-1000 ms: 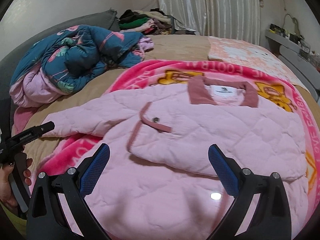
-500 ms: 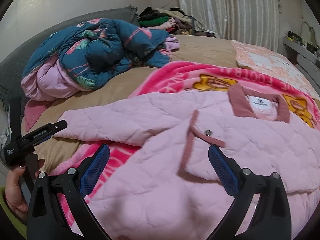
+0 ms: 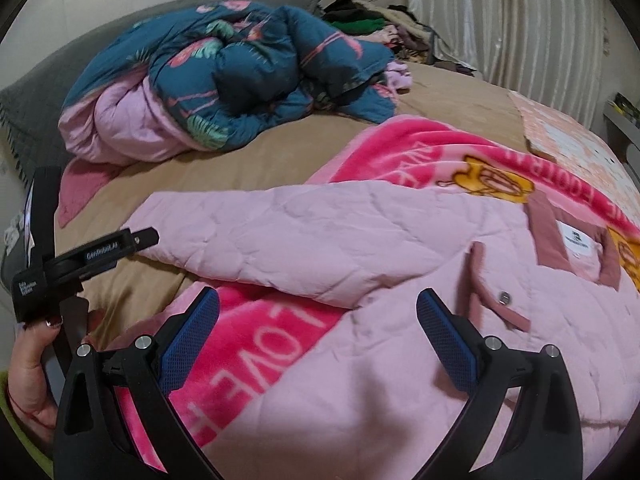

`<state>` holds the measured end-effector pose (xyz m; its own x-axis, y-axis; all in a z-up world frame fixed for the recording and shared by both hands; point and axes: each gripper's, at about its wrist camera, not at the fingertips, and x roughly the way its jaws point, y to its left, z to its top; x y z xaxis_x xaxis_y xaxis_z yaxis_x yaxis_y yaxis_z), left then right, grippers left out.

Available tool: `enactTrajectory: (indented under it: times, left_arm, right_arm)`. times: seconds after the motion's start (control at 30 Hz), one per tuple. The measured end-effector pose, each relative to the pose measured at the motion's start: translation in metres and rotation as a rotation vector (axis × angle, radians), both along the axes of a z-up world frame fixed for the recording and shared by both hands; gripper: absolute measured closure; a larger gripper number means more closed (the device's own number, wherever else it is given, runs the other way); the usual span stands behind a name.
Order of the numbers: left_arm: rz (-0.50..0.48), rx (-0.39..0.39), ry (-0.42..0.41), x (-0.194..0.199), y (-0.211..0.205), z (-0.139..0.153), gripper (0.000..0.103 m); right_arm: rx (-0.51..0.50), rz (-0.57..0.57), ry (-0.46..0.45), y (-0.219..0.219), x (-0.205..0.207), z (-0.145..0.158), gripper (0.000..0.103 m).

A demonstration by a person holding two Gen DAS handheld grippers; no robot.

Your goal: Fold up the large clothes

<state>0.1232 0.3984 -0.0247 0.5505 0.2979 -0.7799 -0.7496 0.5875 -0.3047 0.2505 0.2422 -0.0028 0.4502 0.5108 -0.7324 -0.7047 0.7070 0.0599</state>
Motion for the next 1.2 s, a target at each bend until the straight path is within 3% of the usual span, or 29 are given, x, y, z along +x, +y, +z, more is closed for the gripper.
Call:
enactTrajectory:
  times: [0.13, 0.23, 0.4, 0.63, 0.87, 0.9, 0.93, 1.0, 1.1, 1.2]
  left_arm:
    - [0.051, -0.066, 0.006, -0.001, 0.020, -0.017, 0.009]
    - [0.096, -0.172, -0.023, -0.002, 0.035, -0.037, 0.009]
    - [0.131, -0.278, -0.053, 0.001, 0.048, -0.061, 0.009]
    - [0.171, -0.274, -0.082, 0.006, 0.065, -0.068, 0.009]
    - [0.230, -0.262, -0.120, 0.010, 0.082, -0.071, 0.011]
    - [0.230, -0.248, -0.114, 0.011, 0.084, -0.071, 0.021]
    - [0.232, -0.234, -0.108, 0.012, 0.085, -0.071, 0.039]
    - [0.241, -0.210, -0.083, 0.010, 0.087, -0.070, 0.054]
    - [0.239, -0.196, -0.116, 0.004, 0.089, -0.061, 0.082]
    - [0.210, -0.156, -0.180, 0.001, 0.086, -0.038, 0.089]
  right_arm:
    - [-0.025, 0.023, 0.012, 0.020, 0.003, -0.009, 0.005]
    - [-0.027, 0.026, 0.024, 0.027, 0.005, -0.016, 0.005]
    - [-0.016, -0.005, 0.033, 0.022, 0.008, -0.025, 0.005]
    - [0.078, -0.130, 0.094, -0.023, 0.017, -0.029, 0.005]
    - [0.115, -0.218, 0.091, -0.076, 0.023, -0.021, 0.005]
    - [0.119, -0.229, 0.090, -0.082, 0.024, -0.021, 0.005]
    - [0.123, -0.243, 0.087, -0.090, 0.026, -0.019, 0.005]
    - [0.130, -0.264, 0.080, -0.102, 0.028, -0.018, 0.005]
    - [0.156, -0.308, 0.083, -0.124, 0.030, -0.017, 0.005]
    - [0.177, -0.339, 0.091, -0.137, 0.030, -0.018, 0.005]
